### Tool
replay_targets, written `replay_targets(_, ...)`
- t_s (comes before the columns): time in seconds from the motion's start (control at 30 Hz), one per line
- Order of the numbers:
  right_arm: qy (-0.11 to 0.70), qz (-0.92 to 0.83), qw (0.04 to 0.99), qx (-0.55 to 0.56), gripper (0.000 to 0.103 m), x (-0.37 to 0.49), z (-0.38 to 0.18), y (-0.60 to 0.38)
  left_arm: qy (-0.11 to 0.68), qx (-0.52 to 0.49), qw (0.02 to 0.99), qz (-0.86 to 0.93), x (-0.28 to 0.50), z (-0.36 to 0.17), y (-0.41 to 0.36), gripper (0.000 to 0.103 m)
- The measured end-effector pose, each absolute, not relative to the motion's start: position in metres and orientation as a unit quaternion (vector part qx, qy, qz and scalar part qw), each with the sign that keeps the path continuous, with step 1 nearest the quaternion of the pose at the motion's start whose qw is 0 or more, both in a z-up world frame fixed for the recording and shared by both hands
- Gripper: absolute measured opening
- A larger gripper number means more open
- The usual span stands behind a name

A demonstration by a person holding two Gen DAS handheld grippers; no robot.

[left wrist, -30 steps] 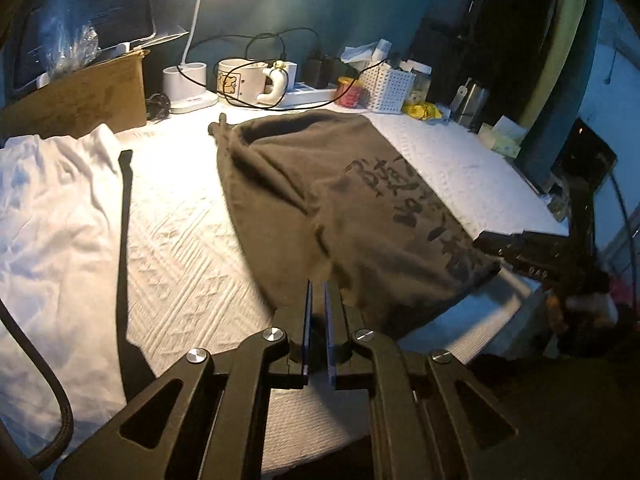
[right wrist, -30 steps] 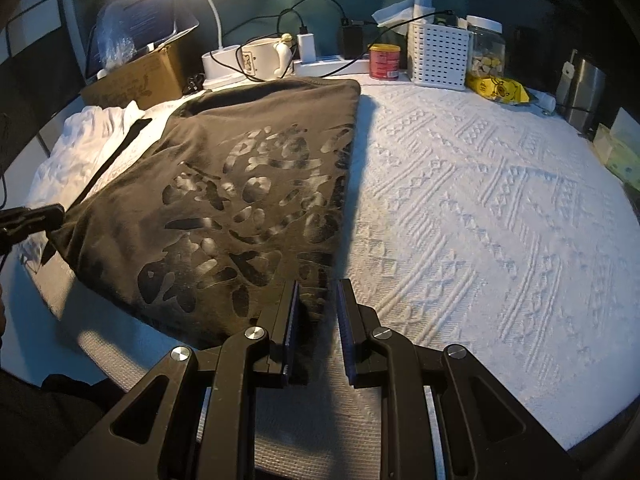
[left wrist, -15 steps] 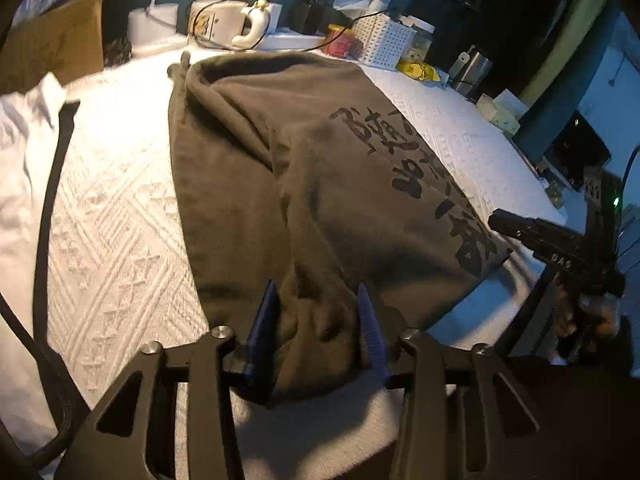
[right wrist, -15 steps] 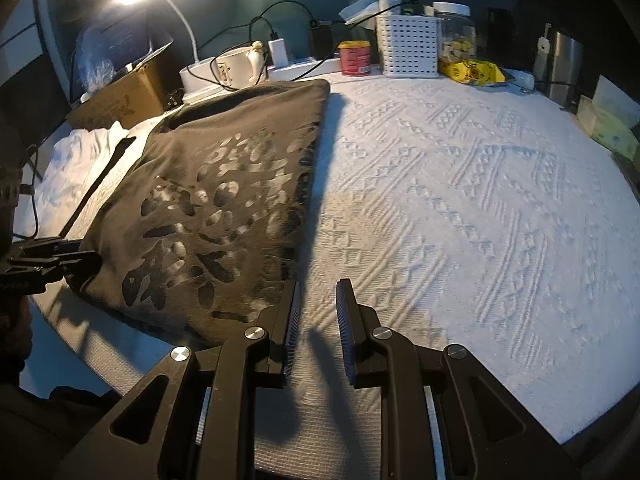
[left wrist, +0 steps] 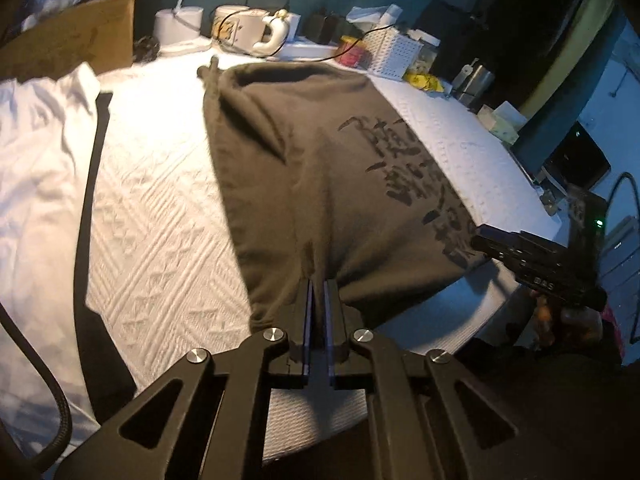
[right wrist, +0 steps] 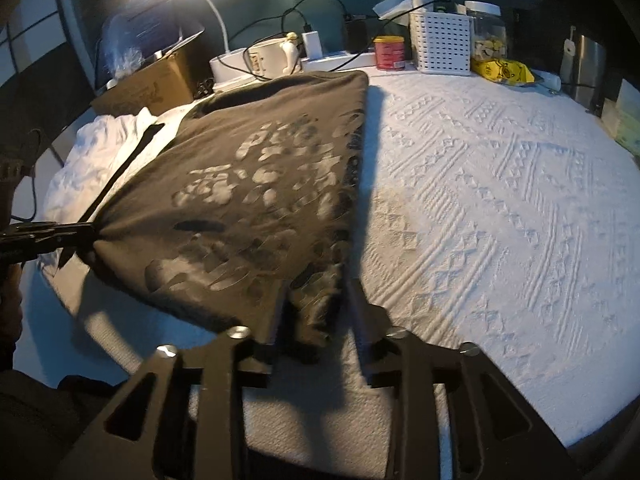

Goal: Fold small clothes

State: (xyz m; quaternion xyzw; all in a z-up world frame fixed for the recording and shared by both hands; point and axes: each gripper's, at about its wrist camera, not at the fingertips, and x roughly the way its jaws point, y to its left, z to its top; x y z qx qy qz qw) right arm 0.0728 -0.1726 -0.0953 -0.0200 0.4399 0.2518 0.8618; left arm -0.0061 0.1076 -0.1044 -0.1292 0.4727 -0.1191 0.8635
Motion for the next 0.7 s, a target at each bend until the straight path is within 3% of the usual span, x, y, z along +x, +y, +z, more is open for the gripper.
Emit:
replay_targets(0.2,0.419,0.224,0.88,-0.018,0.039,0.054,-0.099,-0.167,0.474,-0.121,0.865,-0.117,-0.01,-0.112,0.104,0.004)
replay_targets(0.23,0.417,0.22,0.882,-0.017,0.03,0.051,-0.099,-0.165,0.473,-0.118,0.865,-0.116,-0.01,-0.112,0.103,0.004)
replay_targets(0.33,0.415,0.219,0.882,-0.026,0.016,0.048,-0.098,-0.161,0.473,-0.113,0.866,-0.116,-0.01,-0.113,0.1,0.004)
replay_targets(0.5,0.419,0.21,0.883,-0.006,0.008,0.041,-0.095,-0.17,0.475,-0.099,0.865,-0.124,-0.016,-0.107,0.087,0.004)
replay_targets(0.7,0.418,0.185,0.889,-0.021,0.006,0.032,-0.082,-0.176,0.482,-0.072,0.864,-0.125,-0.017,-0.109,0.074,0.004)
